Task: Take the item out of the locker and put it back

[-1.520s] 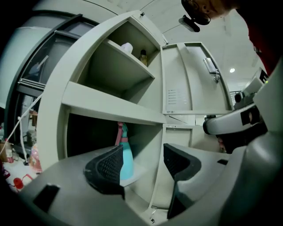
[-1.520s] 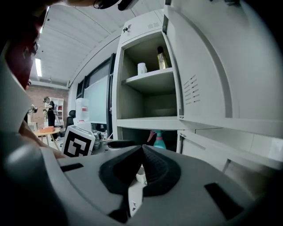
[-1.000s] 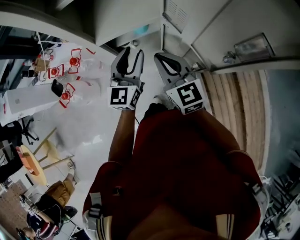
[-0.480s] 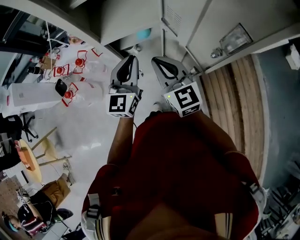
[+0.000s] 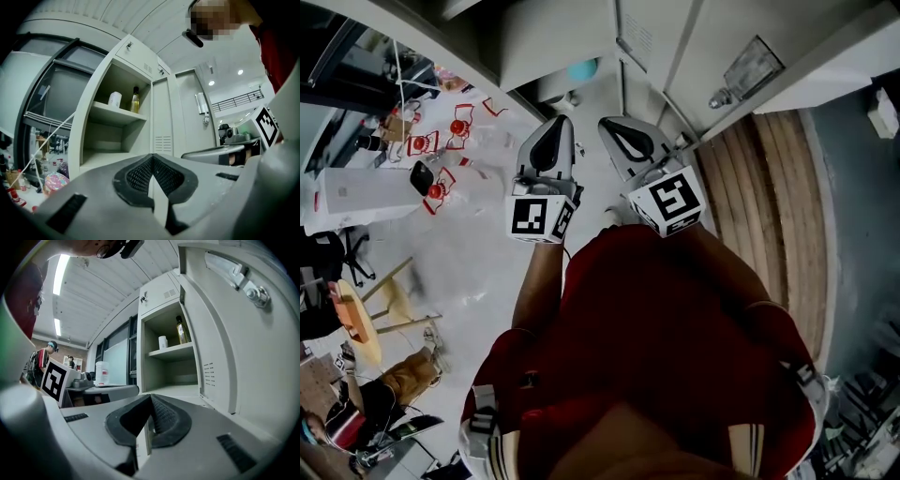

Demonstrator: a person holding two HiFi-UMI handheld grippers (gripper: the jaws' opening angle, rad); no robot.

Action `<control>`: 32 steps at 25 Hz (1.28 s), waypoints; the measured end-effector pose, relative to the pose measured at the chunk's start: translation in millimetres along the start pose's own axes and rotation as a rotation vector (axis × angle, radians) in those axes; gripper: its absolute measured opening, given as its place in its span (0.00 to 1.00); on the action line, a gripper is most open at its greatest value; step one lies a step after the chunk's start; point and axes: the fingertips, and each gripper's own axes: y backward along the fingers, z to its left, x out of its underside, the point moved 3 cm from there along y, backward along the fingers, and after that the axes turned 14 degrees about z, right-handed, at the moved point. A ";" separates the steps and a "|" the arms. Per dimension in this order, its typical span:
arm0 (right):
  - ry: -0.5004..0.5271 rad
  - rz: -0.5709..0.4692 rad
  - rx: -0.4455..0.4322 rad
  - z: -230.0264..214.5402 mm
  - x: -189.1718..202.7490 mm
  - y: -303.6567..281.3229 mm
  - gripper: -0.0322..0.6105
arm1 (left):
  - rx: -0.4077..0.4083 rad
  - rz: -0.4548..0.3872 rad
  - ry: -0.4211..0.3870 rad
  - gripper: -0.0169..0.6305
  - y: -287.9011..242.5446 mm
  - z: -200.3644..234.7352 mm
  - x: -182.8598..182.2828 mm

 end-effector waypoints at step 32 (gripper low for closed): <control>-0.050 -0.015 -0.059 3.3 9.2 14.2 0.05 | 0.036 0.006 -0.006 0.04 14.4 -28.7 -0.4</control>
